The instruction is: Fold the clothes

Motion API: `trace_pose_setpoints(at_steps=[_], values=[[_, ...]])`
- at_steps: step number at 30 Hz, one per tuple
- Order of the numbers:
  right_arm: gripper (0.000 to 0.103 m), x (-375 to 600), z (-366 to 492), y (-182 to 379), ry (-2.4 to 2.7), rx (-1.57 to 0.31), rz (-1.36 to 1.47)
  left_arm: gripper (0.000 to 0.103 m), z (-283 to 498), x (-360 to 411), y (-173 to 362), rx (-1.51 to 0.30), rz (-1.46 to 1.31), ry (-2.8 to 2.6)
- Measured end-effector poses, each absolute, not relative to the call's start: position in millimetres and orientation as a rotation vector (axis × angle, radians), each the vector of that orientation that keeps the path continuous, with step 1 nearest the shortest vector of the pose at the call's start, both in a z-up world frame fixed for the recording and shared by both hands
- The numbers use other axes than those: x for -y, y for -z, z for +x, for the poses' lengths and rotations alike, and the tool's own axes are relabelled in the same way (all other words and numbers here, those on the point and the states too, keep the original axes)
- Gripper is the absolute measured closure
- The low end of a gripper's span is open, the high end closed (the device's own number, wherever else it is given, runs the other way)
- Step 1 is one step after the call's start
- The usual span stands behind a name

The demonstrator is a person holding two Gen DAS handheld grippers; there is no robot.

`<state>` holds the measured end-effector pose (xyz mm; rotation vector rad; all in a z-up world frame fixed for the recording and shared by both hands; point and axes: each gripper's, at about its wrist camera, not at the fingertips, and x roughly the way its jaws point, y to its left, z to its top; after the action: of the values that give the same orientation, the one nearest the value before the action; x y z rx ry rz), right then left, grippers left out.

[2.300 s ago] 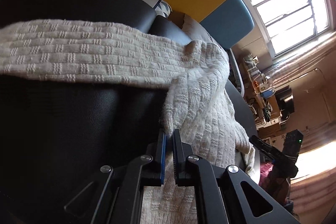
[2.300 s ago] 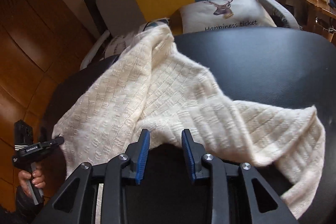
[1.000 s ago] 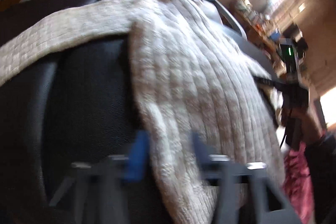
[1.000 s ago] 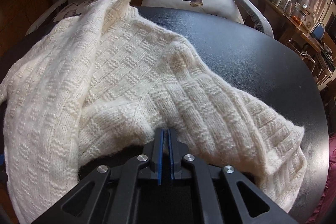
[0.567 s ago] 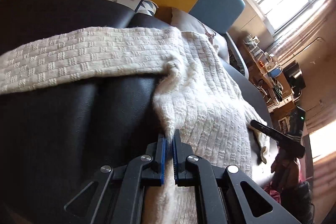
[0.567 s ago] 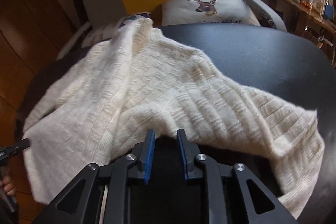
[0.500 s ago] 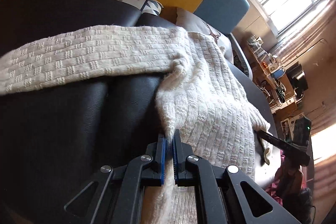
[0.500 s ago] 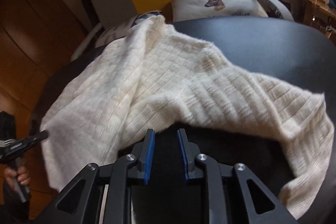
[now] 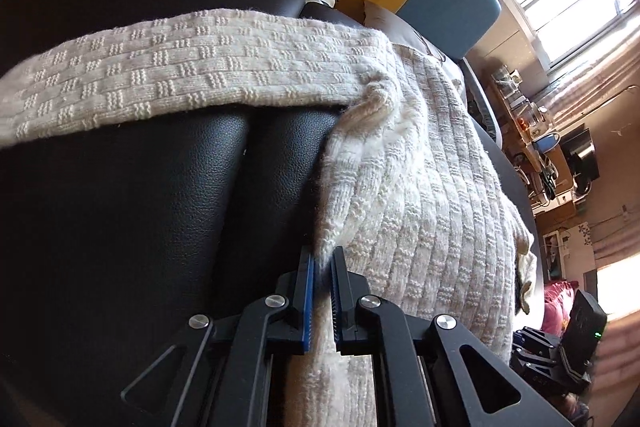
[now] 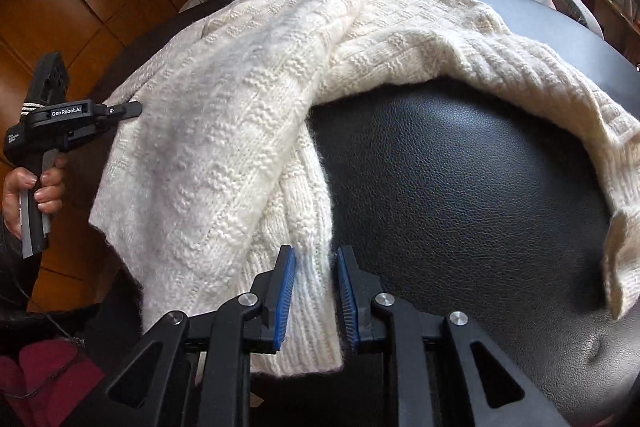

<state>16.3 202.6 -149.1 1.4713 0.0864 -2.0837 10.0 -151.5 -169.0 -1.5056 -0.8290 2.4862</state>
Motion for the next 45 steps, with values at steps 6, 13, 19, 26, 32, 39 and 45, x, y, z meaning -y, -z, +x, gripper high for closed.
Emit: trace_pose_setpoints(at_steps=[6,13,19,26,32,39,45], values=[[0.08,-178.8,29.4,148.5,2.133,-0.263,1.381,0.095,13.0,156.0,178.3,0.856,-1.525,-2.476],[0.095,-152.3,39.7,146.8,2.176,-0.529,1.338,0.093,18.0,146.6,163.8,0.782,-1.462,-2.508],[0.098,-183.0,35.7,114.5,2.314,-0.521,1.311,0.077,23.0,136.0,147.7,0.69,-1.421,-2.519],[0.098,-224.0,27.7,136.8,2.397,-0.415,1.501,0.05,24.4,118.7,160.0,0.636,-1.494,-2.43],[0.095,-228.8,28.3,148.7,2.411,-0.27,1.516,0.039,21.4,98.9,166.4,0.62,-1.515,-2.378],[0.095,-232.4,29.4,149.4,2.41,-0.206,1.508,0.097,17.5,70.1,164.7,0.42,-1.527,-2.454],[0.095,-229.5,34.1,147.5,2.392,-0.195,1.52,0.097,21.2,125.6,131.6,0.478,-1.435,-2.613]])
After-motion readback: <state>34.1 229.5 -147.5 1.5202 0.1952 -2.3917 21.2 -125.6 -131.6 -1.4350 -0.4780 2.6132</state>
